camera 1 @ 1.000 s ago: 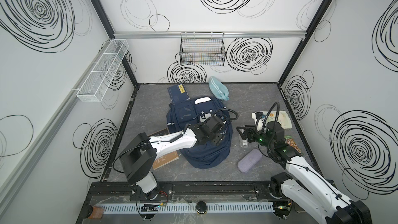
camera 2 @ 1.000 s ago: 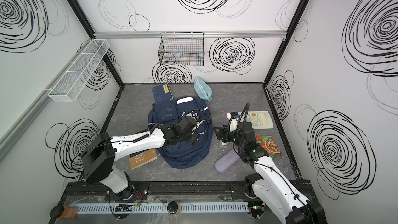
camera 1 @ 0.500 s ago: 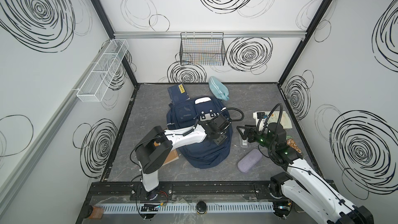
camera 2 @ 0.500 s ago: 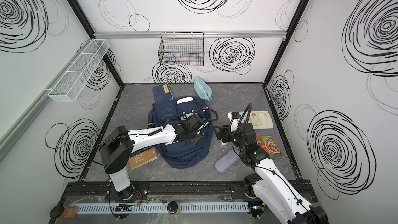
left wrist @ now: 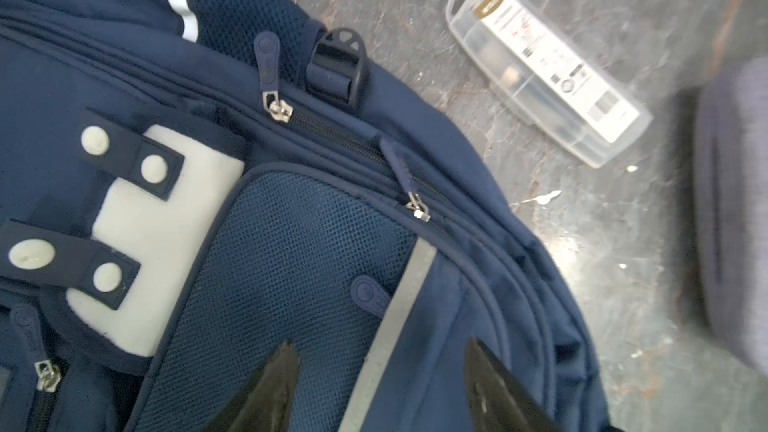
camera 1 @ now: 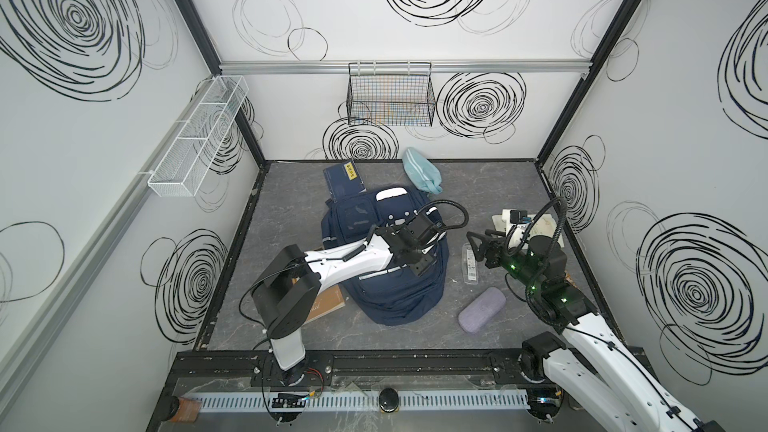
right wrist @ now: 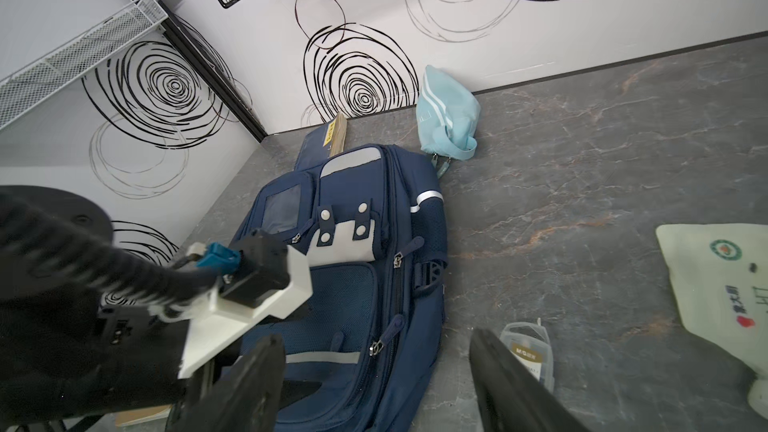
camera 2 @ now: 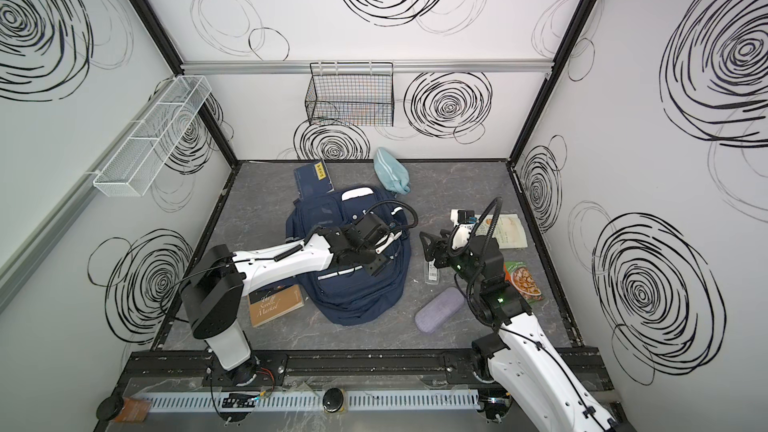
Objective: Pack the student bag
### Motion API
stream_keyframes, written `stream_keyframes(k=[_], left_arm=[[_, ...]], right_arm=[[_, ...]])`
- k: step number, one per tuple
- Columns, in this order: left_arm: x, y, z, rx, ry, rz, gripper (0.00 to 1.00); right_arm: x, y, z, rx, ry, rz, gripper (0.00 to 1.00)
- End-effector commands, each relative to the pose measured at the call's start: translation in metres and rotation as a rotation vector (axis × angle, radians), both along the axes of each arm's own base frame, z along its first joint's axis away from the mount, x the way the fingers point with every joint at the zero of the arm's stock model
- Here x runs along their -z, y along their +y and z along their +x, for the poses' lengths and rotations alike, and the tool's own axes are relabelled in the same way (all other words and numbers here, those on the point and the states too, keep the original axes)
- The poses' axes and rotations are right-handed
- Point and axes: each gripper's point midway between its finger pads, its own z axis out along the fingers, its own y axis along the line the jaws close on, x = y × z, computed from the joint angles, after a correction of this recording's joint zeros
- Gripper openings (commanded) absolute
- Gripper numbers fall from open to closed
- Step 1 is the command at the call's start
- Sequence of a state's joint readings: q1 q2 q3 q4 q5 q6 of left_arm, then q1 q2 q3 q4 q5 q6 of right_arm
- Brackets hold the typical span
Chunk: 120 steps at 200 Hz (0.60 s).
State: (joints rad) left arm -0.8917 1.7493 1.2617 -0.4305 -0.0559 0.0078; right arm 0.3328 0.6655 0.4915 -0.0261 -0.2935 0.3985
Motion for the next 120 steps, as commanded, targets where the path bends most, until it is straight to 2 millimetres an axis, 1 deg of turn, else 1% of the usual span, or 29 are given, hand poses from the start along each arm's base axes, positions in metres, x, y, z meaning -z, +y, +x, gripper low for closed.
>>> stream_keyframes(k=[1, 24, 52, 85, 98, 120], left_arm=[[0.005, -0.011, -0.014, 0.046, 0.025, -0.027, 0.69], [0.025, -0.004, -0.009, 0.017, 0.035, 0.049, 0.68], [0.037, -0.007, -0.011, 0.039, 0.011, 0.090, 0.69], [0.052, 0.002, -0.005, 0.017, -0.033, 0.176, 0.67], [0.052, 0.005, -0.004, 0.015, -0.047, 0.190, 0.63], [0.048, 0.008, -0.001, 0.008, -0.075, 0.198, 0.51]], right_arm=[[-0.018, -0.010, 0.006, 0.048, -0.069, -0.036, 0.75], [-0.021, -0.012, 0.007, 0.047, -0.085, -0.050, 0.76], [-0.024, -0.013, 0.009, 0.048, -0.097, -0.070, 0.77], [-0.024, -0.014, 0.008, 0.051, -0.095, -0.070, 0.78], [-0.023, -0.014, 0.009, 0.051, -0.093, -0.069, 0.78], [-0.023, -0.014, 0.009, 0.052, -0.091, -0.069, 0.78]])
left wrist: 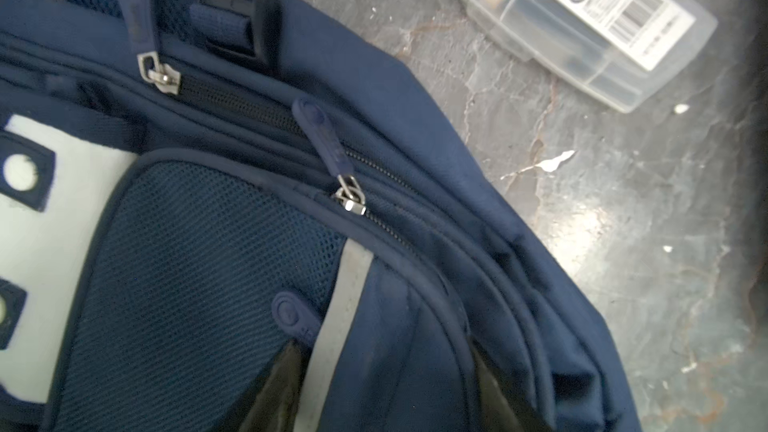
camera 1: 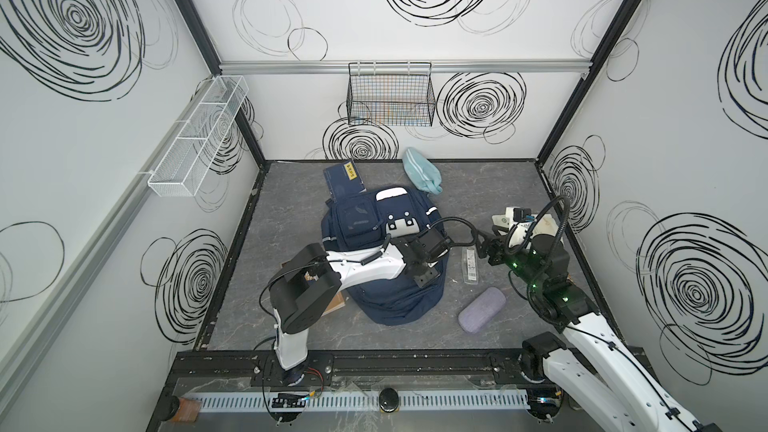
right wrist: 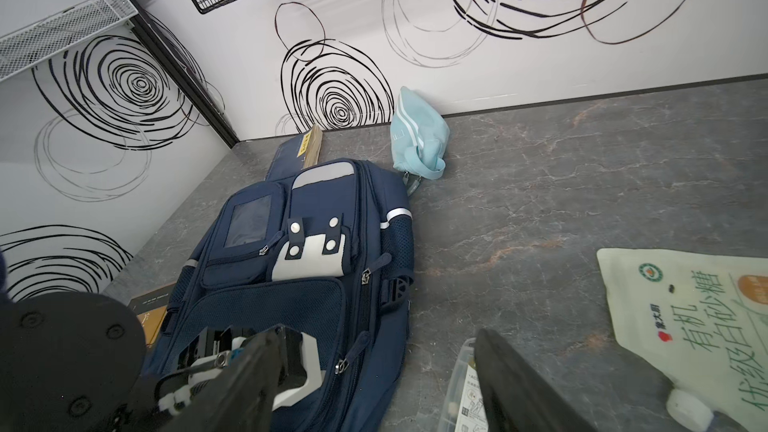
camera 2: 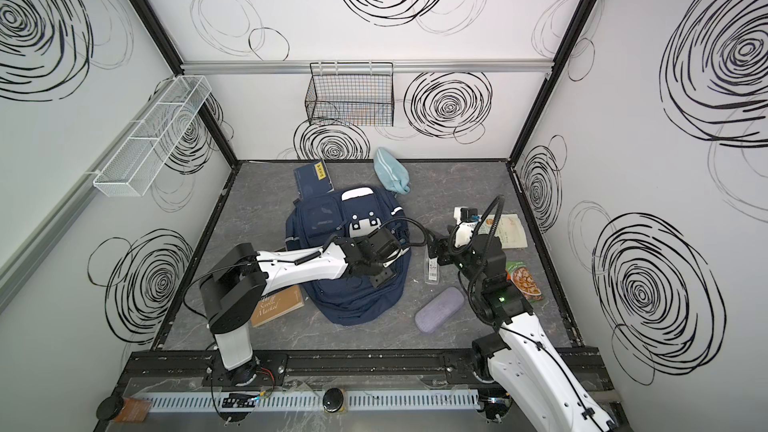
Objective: Pack the student bag
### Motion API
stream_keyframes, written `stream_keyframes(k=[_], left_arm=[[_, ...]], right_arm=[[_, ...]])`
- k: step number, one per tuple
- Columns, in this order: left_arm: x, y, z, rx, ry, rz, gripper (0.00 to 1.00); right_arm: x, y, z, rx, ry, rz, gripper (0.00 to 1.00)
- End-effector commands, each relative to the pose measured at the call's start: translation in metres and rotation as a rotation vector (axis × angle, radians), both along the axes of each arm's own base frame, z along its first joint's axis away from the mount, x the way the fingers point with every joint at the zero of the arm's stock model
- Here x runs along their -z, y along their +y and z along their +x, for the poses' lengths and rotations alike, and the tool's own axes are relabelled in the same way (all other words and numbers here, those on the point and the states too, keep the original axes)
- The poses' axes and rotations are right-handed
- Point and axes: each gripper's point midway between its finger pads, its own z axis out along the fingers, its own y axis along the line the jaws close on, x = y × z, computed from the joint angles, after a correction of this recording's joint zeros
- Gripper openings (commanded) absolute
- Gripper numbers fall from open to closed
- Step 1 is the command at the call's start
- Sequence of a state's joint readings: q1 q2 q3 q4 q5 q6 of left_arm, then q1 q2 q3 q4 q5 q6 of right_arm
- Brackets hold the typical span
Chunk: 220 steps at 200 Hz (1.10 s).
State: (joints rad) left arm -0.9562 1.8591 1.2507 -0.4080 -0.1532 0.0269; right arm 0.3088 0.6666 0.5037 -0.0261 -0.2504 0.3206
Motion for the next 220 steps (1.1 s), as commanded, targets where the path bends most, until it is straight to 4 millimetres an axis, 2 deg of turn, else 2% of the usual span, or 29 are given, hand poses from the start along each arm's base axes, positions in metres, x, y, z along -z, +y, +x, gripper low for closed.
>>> stream_keyframes(k=[1, 26, 46, 55, 58, 88, 118, 155, 193, 220], left_arm=[[0.001, 0.014, 0.009, -0.022, -0.064, 0.059, 0.50], [-0.011, 0.016, 0.011, -0.025, -0.099, 0.040, 0.32], [-0.026, 0.016, 0.012, -0.017, -0.124, 0.014, 0.09], [-0.034, 0.015, 0.012, -0.012, -0.137, -0.003, 0.04], [-0.037, 0.015, 0.011, -0.010, -0.142, -0.009, 0.00], [-0.073, 0.014, 0.010, 0.005, -0.206, -0.086, 0.00], [-0.121, 0.018, 0.004, 0.041, -0.299, -0.190, 0.00], [-0.184, 0.032, -0.013, 0.124, -0.451, -0.333, 0.00], [-0.239, 0.048, -0.024, 0.166, -0.572, -0.506, 0.00], [-0.251, 0.061, -0.014, 0.132, -0.563, -0.564, 0.00]], right_arm=[[-0.018, -0.001, 0.002, 0.005, -0.042, 0.004, 0.78], [-0.018, -0.002, 0.001, 0.006, -0.043, 0.001, 0.78], [-0.020, -0.002, 0.002, 0.005, -0.053, -0.008, 0.77], [-0.022, -0.002, 0.002, 0.004, -0.061, -0.014, 0.77], [-0.022, -0.002, 0.002, 0.005, -0.063, -0.017, 0.77], [-0.024, -0.008, 0.006, 0.025, -0.071, -0.047, 0.77], [-0.023, -0.007, 0.008, -0.001, -0.065, -0.083, 0.75], [-0.014, 0.015, 0.002, -0.158, -0.055, -0.097, 0.66], [0.001, 0.045, -0.014, -0.343, -0.039, 0.016, 0.62], [0.010, 0.054, -0.023, -0.407, -0.058, 0.087, 0.62]])
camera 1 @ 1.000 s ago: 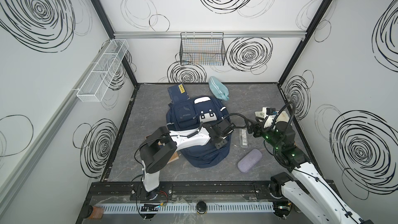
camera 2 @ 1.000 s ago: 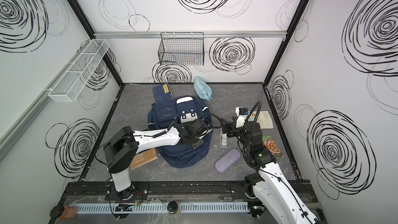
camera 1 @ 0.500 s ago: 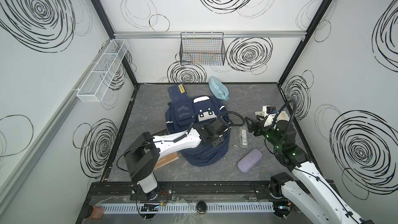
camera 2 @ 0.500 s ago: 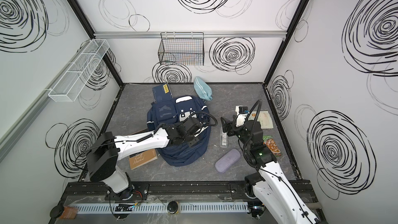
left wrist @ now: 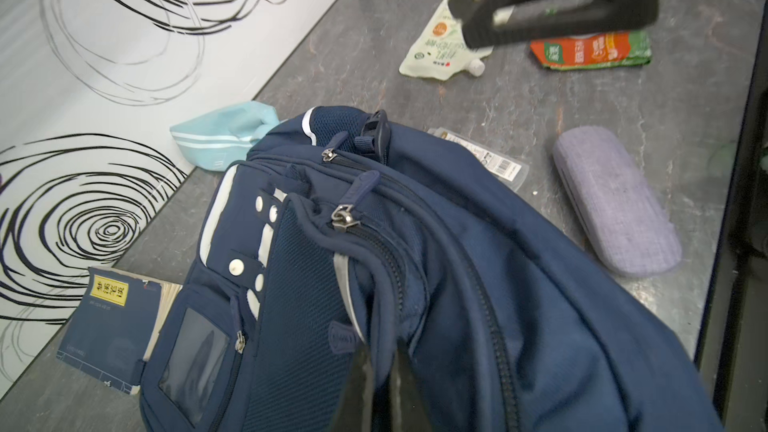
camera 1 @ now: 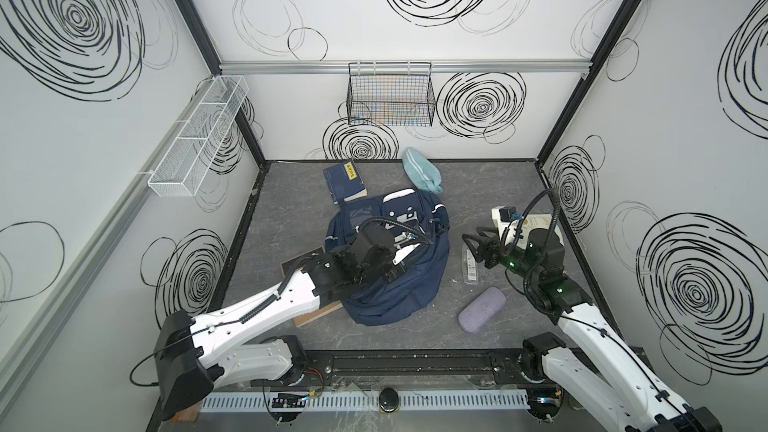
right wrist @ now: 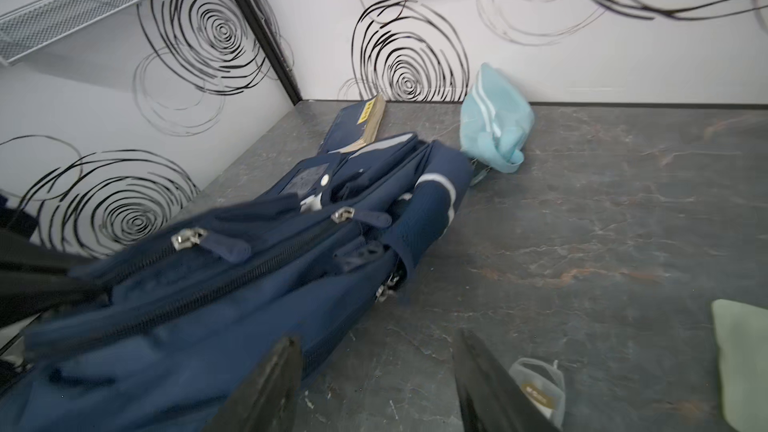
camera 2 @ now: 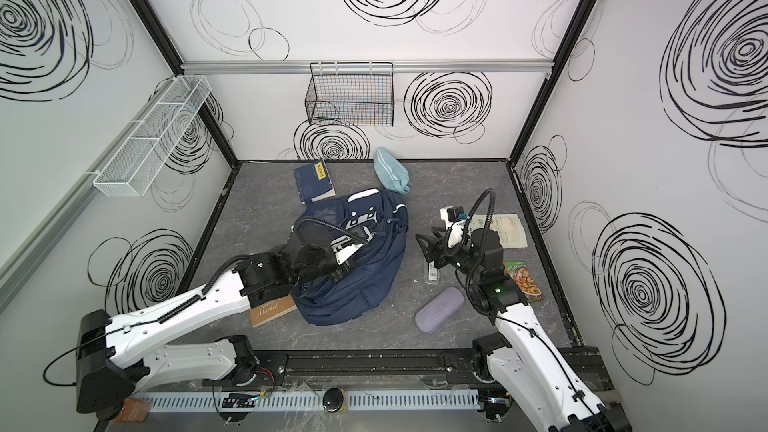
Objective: Pack the student bag
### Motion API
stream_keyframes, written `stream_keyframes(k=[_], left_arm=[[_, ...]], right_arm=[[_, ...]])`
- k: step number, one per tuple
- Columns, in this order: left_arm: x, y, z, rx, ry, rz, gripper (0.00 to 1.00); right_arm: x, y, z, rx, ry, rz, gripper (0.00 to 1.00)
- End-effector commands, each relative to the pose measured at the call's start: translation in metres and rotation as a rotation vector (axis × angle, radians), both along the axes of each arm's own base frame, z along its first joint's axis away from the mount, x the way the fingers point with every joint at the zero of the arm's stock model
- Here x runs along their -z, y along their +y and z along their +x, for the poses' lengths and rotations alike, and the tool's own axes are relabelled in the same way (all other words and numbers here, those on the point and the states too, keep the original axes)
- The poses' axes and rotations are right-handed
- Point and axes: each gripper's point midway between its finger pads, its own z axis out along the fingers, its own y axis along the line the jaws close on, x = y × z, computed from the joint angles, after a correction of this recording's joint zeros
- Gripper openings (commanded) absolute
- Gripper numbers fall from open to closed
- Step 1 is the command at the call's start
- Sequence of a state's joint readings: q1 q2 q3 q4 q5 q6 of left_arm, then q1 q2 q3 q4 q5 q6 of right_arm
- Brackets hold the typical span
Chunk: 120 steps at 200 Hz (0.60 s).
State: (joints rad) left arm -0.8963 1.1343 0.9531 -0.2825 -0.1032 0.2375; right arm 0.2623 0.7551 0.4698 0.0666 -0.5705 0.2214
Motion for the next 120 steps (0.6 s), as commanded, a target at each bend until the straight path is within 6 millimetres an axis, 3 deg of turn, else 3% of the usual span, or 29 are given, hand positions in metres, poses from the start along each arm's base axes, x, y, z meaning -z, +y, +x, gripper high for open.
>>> stream_keyframes(k=[1, 26, 79, 120], left_arm=[[-0.070, -0.006, 0.017, 0.016, -0.152, -0.217, 0.00], [-0.071, -0.002, 0.017, 0.055, -0.147, -0.228, 0.00], [-0.068, -0.011, -0.023, 0.322, -0.159, -0.272, 0.00], [-0.073, -0.009, -0.021, 0.353, -0.153, -0.328, 0.00]], right_arm=[[-0.005, 0.017, -0.013, -0.121, -0.044, 0.097, 0.62], [0.006, 0.021, -0.018, -0.144, -0.040, 0.135, 0.60], [0.019, 0.018, -0.006, -0.107, -0.082, 0.126, 0.56], [0.047, 0.026, 0.002, -0.161, -0.046, 0.050, 0.54]])
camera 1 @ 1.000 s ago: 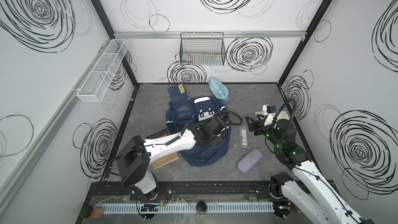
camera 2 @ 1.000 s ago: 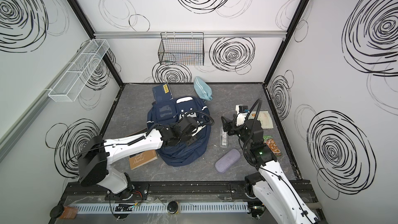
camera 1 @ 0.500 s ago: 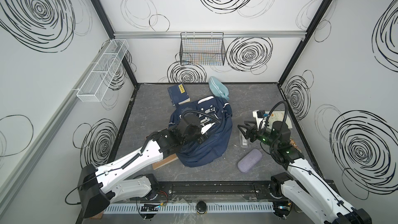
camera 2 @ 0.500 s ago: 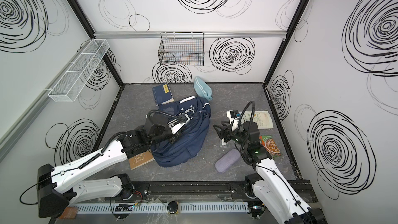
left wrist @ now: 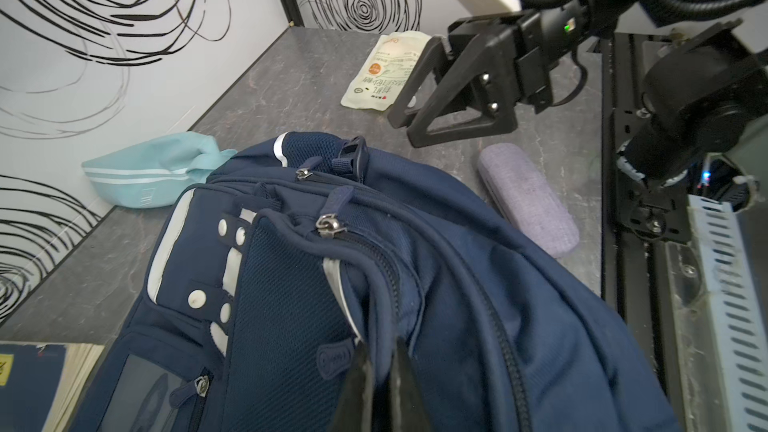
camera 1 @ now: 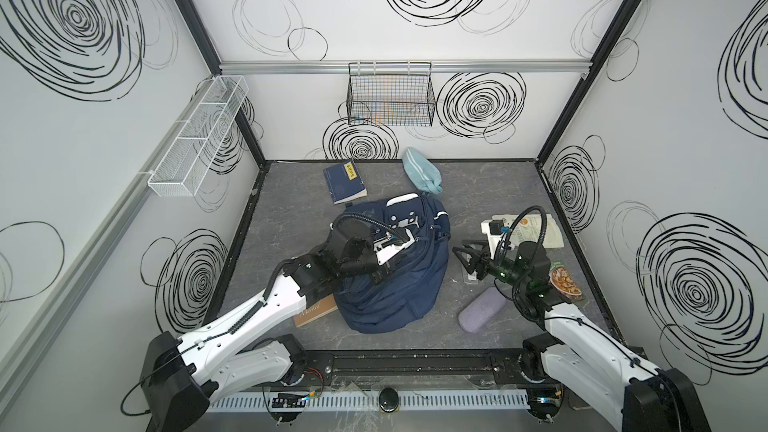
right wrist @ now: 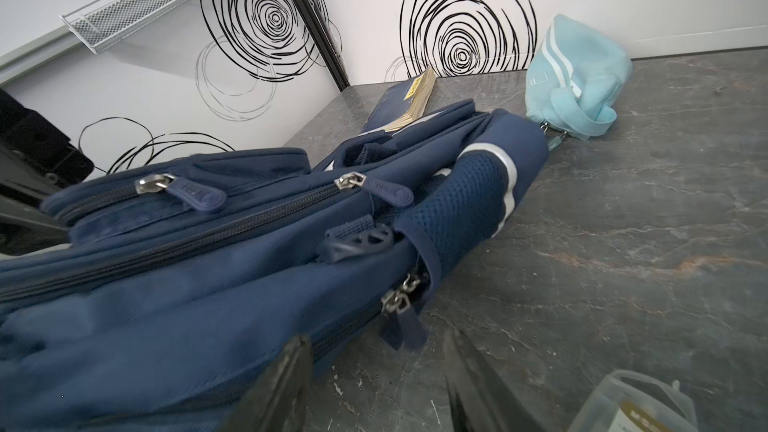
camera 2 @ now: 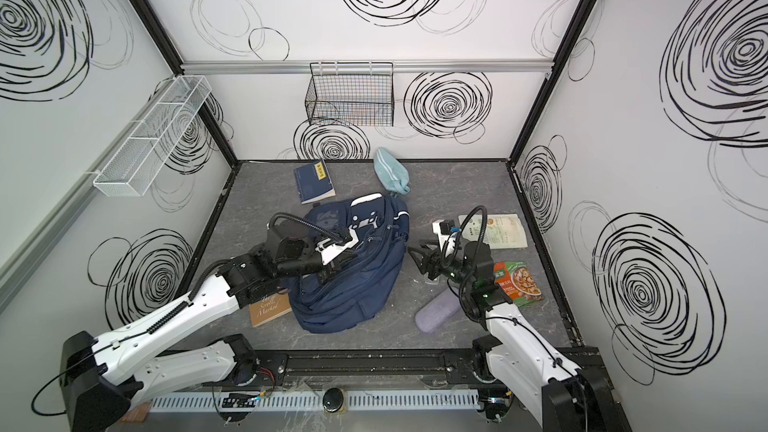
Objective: Pack the student bag
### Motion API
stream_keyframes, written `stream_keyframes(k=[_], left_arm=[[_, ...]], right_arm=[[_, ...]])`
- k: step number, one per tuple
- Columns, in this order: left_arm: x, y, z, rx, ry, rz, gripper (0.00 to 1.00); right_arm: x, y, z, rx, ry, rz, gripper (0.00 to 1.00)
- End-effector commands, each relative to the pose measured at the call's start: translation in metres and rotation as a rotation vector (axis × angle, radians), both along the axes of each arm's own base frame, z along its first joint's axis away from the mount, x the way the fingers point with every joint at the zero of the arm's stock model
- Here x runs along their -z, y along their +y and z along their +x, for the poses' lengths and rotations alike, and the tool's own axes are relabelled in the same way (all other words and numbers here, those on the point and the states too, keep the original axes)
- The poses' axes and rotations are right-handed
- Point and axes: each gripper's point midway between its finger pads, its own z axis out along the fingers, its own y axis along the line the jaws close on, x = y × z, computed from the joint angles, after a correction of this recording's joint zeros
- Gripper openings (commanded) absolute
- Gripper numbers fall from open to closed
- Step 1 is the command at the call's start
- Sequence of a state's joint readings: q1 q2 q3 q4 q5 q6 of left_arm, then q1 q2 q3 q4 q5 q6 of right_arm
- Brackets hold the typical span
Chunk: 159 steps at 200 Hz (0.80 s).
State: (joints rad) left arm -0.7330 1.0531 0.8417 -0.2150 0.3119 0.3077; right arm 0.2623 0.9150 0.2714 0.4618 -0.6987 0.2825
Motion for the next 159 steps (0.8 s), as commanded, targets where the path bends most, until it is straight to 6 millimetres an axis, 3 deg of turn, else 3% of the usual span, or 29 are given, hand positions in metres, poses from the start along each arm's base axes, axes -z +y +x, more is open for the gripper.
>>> stream_keyframes(k=[1, 33, 58, 104, 159], left_arm=[[-0.078, -0.014, 0.000, 0.102, -0.211, -0.225, 0.00], [-0.083, -0.010, 0.000, 0.131, -0.208, -0.246, 0.00], [-0.081, -0.011, 0.000, 0.156, -0.197, -0.247, 0.00], [-0.075, -0.017, -0.012, 0.239, -0.159, -0.254, 0.00], [-0.074, -0.013, -0.010, 0.235, -0.164, -0.259, 0.00]], right_arm=[[-0.001, 0.007, 0.004, -0.052, -0.064, -0.032, 0.54], [0.012, 0.023, -0.001, -0.187, -0.034, -0.047, 0.51], [0.022, 0.027, 0.000, -0.195, -0.024, -0.062, 0.51], [0.020, 0.022, 0.016, -0.134, -0.106, -0.098, 0.62], [0.018, 0.023, 0.026, -0.168, -0.140, -0.093, 0.63]])
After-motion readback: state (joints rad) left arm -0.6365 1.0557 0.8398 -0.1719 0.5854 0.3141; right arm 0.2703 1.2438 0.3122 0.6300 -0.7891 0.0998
